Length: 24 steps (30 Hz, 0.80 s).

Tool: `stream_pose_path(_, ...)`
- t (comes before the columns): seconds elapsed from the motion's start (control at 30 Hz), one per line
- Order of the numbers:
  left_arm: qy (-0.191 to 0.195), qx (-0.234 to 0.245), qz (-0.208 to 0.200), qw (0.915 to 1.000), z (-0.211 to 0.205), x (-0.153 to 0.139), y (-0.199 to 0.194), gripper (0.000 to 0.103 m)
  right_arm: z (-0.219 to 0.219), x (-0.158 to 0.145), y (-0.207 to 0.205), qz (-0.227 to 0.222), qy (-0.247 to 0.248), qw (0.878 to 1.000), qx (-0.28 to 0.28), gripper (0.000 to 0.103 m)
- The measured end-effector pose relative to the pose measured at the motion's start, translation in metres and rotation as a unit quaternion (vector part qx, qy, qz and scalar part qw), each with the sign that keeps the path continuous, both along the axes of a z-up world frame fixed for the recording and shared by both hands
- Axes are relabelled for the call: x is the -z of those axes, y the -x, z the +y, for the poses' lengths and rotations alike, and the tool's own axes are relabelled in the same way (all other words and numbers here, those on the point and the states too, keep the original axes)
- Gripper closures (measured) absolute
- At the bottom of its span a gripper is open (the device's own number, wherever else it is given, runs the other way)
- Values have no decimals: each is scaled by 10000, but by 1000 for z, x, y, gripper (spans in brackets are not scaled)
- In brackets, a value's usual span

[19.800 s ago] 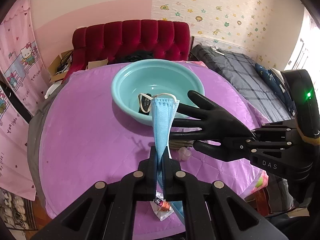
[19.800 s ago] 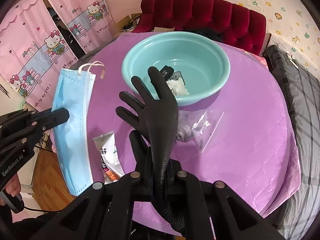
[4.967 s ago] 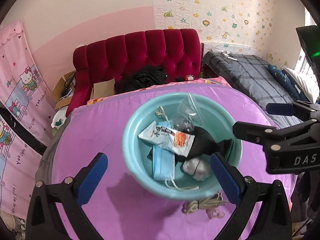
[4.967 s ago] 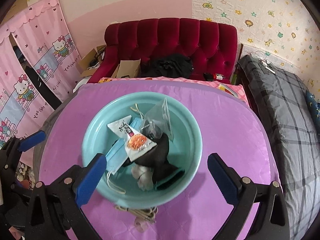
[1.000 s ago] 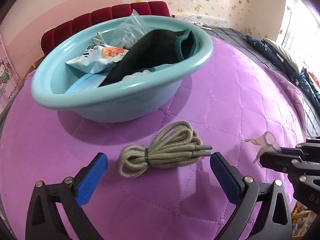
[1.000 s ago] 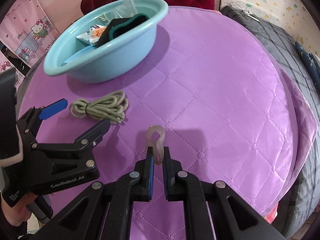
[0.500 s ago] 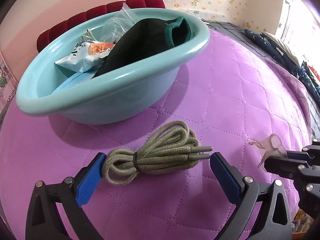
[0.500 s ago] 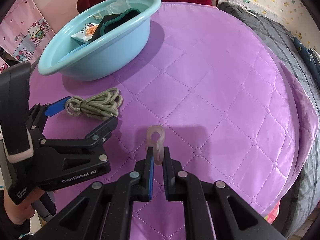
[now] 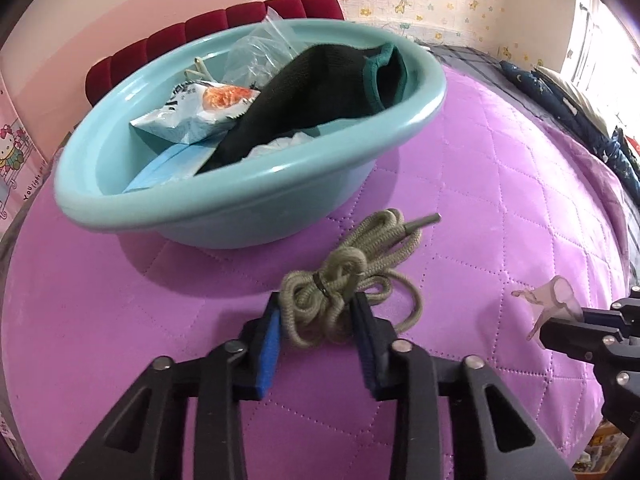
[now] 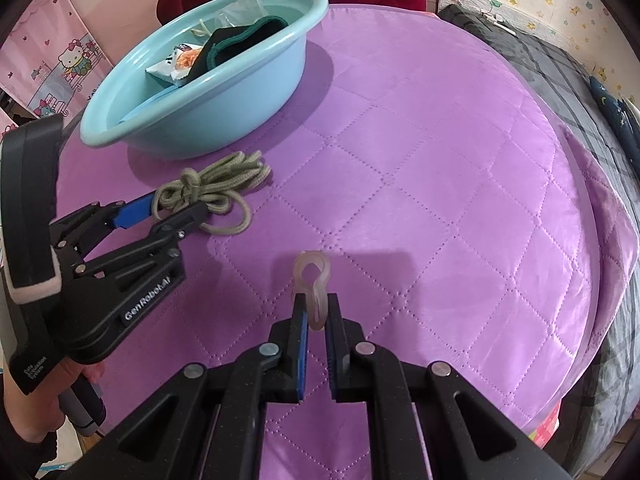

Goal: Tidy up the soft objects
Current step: 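Close the left tool on the grey-green cord while the right tool holds the clip, then carry the cord and clip over the teal basin with both tools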

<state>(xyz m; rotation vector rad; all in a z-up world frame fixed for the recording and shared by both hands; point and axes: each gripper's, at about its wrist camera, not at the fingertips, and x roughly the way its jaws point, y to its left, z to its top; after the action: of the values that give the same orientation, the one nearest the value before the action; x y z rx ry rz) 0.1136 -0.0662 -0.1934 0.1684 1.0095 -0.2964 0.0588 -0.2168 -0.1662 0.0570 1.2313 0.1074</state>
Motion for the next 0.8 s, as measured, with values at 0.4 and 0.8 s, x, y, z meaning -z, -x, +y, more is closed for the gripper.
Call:
stream_pose_path(0.4,101,32,-4,9999,3,-15,13,88,2,-5,6,-82,19,9999,-83,96)
stream_pose_path(0.8,56,-98,-111,9999,10,-41,39,88,5,-22,13,-216,-30,9991,-357,96)
